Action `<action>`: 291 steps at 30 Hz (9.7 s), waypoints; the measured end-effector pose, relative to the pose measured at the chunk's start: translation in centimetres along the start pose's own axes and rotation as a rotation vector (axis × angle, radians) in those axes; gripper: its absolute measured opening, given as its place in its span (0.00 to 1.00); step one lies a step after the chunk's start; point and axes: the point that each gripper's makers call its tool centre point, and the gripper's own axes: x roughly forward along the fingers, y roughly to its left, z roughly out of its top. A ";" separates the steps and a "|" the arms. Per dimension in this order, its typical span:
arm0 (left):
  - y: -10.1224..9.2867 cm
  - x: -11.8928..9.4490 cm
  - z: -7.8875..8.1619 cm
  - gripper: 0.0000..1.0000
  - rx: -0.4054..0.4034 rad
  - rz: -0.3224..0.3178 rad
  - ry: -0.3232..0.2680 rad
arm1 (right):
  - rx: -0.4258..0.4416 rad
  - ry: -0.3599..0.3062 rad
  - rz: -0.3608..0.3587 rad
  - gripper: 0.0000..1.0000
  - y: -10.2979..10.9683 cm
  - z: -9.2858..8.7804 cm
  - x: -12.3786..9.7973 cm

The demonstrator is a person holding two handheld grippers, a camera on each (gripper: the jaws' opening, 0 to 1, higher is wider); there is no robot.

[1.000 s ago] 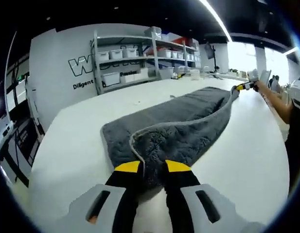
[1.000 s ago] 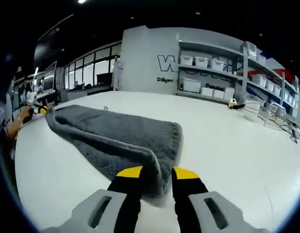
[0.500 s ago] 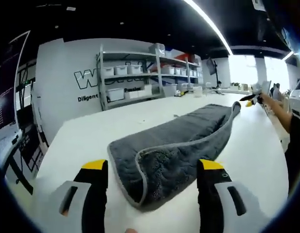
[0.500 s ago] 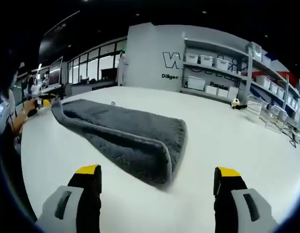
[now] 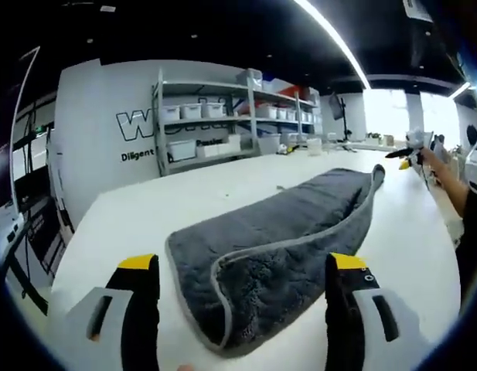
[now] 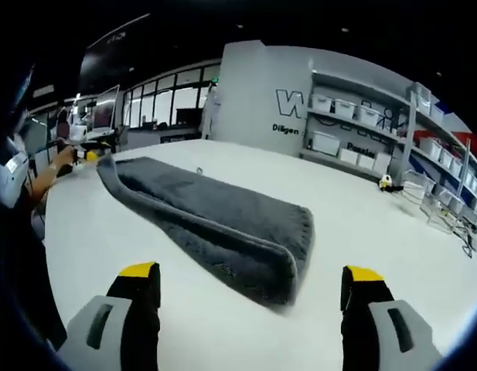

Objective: Open the folded towel by lifting each exposed corner and separating the folded layers until the towel lies flat within the target outline without major curled edges

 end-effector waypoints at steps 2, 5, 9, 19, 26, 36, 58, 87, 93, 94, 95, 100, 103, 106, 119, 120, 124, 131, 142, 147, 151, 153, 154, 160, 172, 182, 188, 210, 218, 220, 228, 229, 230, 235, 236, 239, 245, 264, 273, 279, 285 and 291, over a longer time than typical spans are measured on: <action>0.1 0.3 -0.1 0.69 -0.001 -0.004 0.012 | -0.009 0.003 0.010 0.99 0.4 0.1 0.1; 0.3 0.7 -0.2 0.56 -0.013 -0.016 0.027 | -0.017 0.005 0.019 0.99 0.7 0.2 0.3; 0.6 1.0 -0.6 0.32 -0.015 -0.026 0.058 | -0.026 0.008 0.027 0.98 1.0 0.2 0.5; 1.0 1.4 -1.5 0.03 -0.046 -0.043 0.098 | -0.036 0.023 0.033 0.97 1.2 -0.2 0.7; -0.1 0.6 -1.4 0.03 0.016 -0.060 0.113 | -0.047 0.034 0.040 0.96 1.4 -0.2 0.9; -1.2 -2.1 -0.3 0.03 0.043 -0.065 0.086 | -0.120 0.047 0.076 0.94 2.7 0.5 1.3; -1.2 -5.1 -1.2 0.03 0.059 -0.031 0.089 | -0.538 0.085 0.423 0.33 11.7 3.2 9.1; -2.6 -7.6 -3.3 0.03 0.058 -0.053 0.167 | -0.669 0.145 0.686 0.00 18.7 0.3 7.4; -3.2 -8.4 -4.1 0.03 0.036 -0.057 0.189 | -0.660 0.187 0.728 0.00 19.6 -0.9 6.6; -3.3 -8.6 -4.1 0.03 0.032 -0.058 0.188 | -0.654 0.194 0.743 0.00 19.8 -1.1 6.4; -3.3 -8.8 -4.2 0.03 0.027 -0.061 0.187 | -0.646 0.200 0.755 0.00 19.9 -1.3 6.2; -4.1 -9.6 -5.0 0.03 0.009 -0.087 0.215 | -0.630 0.211 0.772 0.00 20.0 -1.7 5.7; -4.5 -10.1 -5.8 0.03 0.005 -0.100 0.240 | -0.611 0.230 0.800 0.00 20.4 -2.2 5.2; -4.6 -10.2 -6.4 0.03 0.000 -0.103 0.250 | -0.602 0.250 0.812 0.00 20.7 -2.6 4.9; -5.7 -10.7 -6.8 0.14 -0.023 -0.124 0.229 | -0.536 0.251 0.816 0.08 20.8 -2.9 3.8; -6.0 -10.7 -6.3 0.19 -0.027 -0.134 0.195 | -0.535 0.232 0.810 0.13 20.8 -2.6 3.8; -7.3 -10.7 -5.0 0.31 -0.022 -0.160 0.133 | -0.478 0.153 0.778 0.25 20.6 -1.0 3.5; -7.6 -10.3 -1.2 0.63 -0.047 -0.117 -0.009 | -0.424 0.059 0.722 0.49 19.6 0.7 3.0; -5.5 -7.1 2.3 0.99 -0.147 -0.036 -0.159 | -0.228 0.033 0.570 0.99 15.9 1.3 4.6; -4.2 -5.4 3.1 0.99 -0.179 -0.009 -0.171 | -0.184 0.003 0.561 0.99 15.2 1.2 4.7; -3.1 -4.1 3.8 0.99 -0.186 -0.008 -0.166 | -0.163 -0.021 0.518 0.99 14.2 1.5 4.9; -2.7 -3.4 4.4 0.99 -0.184 -0.015 -0.168 | -0.152 -0.039 0.506 0.99 14.0 1.8 4.9; -2.3 -3.0 4.6 0.98 -0.188 -0.011 -0.163 | -0.144 -0.049 0.502 0.99 13.9 1.9 4.8; 0.7 -0.2 5.5 0.94 -0.184 0.048 -0.121 | -0.118 -0.072 0.493 0.99 13.6 2.0 5.0; 6.8 5.4 3.2 0.77 -0.157 0.237 -0.012 | -0.074 -0.103 0.474 0.99 13.0 2.0 5.0; 9.5 8.6 1.0 0.38 -0.179 0.289 0.044 | -0.083 -0.108 0.465 0.99 12.9 1.8 4.6; 9.5 10.5 -0.4 0.34 -0.149 0.282 0.095 | -0.084 -0.106 0.463 0.99 13.0 1.6 4.5; 11.0 11.7 -4.2 0.09 -0.106 0.313 0.210 | -0.071 -0.110 0.470 0.99 13.4 1.8 4.5; 11.3 11.6 -4.1 0.04 0.004 0.340 0.234 | -0.077 -0.101 0.467 0.99 13.4 1.6 4.6; 11.3 11.7 -4.1 0.04 0.025 0.350 0.237 | -0.079 -0.098 0.465 0.99 13.4 1.6 4.7; 12.3 11.4 -4.2 0.04 0.071 0.374 0.262 | -0.116 -0.067 0.455 0.99 13.2 1.2 4.7; 12.5 11.3 -4.3 0.03 0.075 0.381 0.265 | -0.115 -0.066 0.457 0.99 13.2 1.1 4.7; 12.7 11.2 -4.3 0.03 0.078 0.390 0.268 | -0.114 -0.065 0.457 0.99 13.2 1.1 4.7; 13.4 10.7 -4.5 0.03 0.088 0.417 0.282 | -0.120 -0.052 0.452 0.99 13.2 0.8 4.9; 13.5 10.6 -4.5 0.03 0.092 0.422 0.285 | -0.121 -0.050 0.451 0.99 13.1 0.8 4.9; 14.0 10.3 -4.6 0.03 0.106 0.439 0.296 | -0.117 -0.053 0.446 0.99 12.9 1.0 5.0; 14.8 9.7 -4.9 0.03 0.117 0.469 0.308 | -0.115 -0.061 0.452 0.99 13.0 1.2 4.9; 14.9 9.2 -4.0 0.21 0.026 0.468 0.206 | -0.106 -0.060 0.467 0.99 13.5 1.1 5.1; 11.3 9.1 0.3 0.41 -0.027 0.367 0.057 | -0.108 -0.067 0.467 0.99 13.5 1.5 5.0; 7.8 9.2 1.4 0.67 -0.085 0.257 0.003 | -0.111 -0.064 0.469 0.99 13.6 1.3 5.0; 3.0 9.4 0.4 0.95 -0.064 0.102 0.075 | -0.099 -0.063 0.478 0.99 13.9 1.2 5.2; 0.2 8.8 1.0 0.99 -0.073 0.013 0.077 | -0.104 -0.052 0.478 0.99 13.8 1.2 5.4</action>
